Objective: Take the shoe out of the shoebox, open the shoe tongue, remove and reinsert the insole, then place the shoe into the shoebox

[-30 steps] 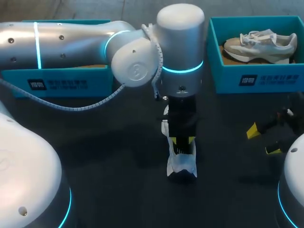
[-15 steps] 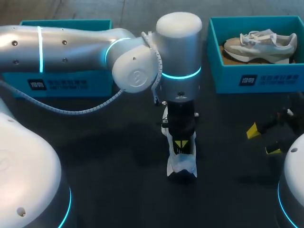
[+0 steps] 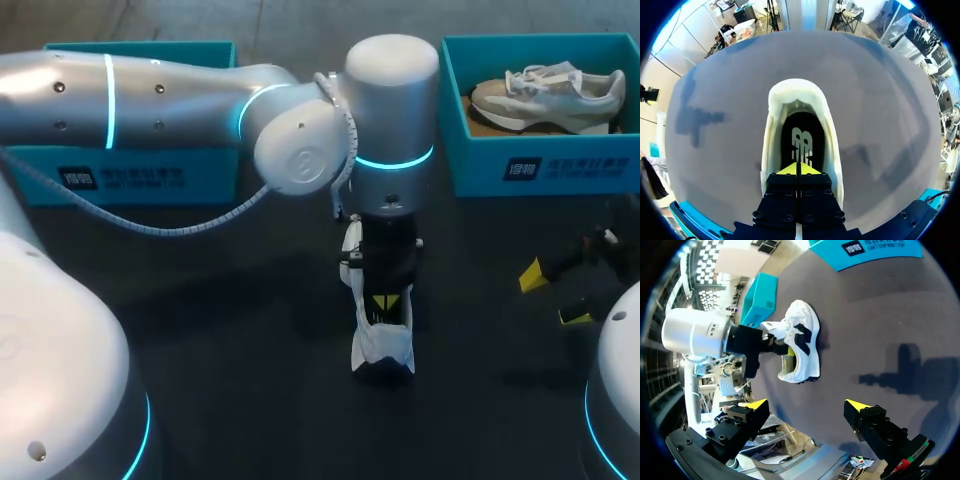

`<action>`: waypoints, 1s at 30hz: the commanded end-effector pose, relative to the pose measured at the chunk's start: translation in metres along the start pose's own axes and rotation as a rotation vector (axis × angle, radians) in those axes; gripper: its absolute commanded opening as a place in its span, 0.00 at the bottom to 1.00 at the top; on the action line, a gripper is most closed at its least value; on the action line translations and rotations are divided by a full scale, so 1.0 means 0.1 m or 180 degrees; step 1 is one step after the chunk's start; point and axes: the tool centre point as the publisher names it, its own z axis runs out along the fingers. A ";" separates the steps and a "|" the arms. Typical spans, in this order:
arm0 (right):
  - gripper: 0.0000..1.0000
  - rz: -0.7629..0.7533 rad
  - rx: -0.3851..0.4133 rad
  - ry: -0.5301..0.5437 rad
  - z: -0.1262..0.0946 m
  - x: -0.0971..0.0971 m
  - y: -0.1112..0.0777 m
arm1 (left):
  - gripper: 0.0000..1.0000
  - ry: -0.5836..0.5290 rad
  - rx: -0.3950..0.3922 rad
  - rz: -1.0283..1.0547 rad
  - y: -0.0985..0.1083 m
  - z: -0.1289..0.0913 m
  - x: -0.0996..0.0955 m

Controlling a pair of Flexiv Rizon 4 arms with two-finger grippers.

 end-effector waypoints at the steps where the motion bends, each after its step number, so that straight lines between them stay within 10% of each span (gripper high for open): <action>1: 1.00 0.0006 -0.0008 -0.0009 0.00 0.00 -0.02 | 0.02 0.0048 0.0005 -0.0018 0.05 0.00 -0.03; 30: 1.00 0.0006 -0.0008 -0.0009 0.00 0.00 -0.02 | 0.63 0.0037 -0.0049 -0.0078 0.12 -0.20 0.12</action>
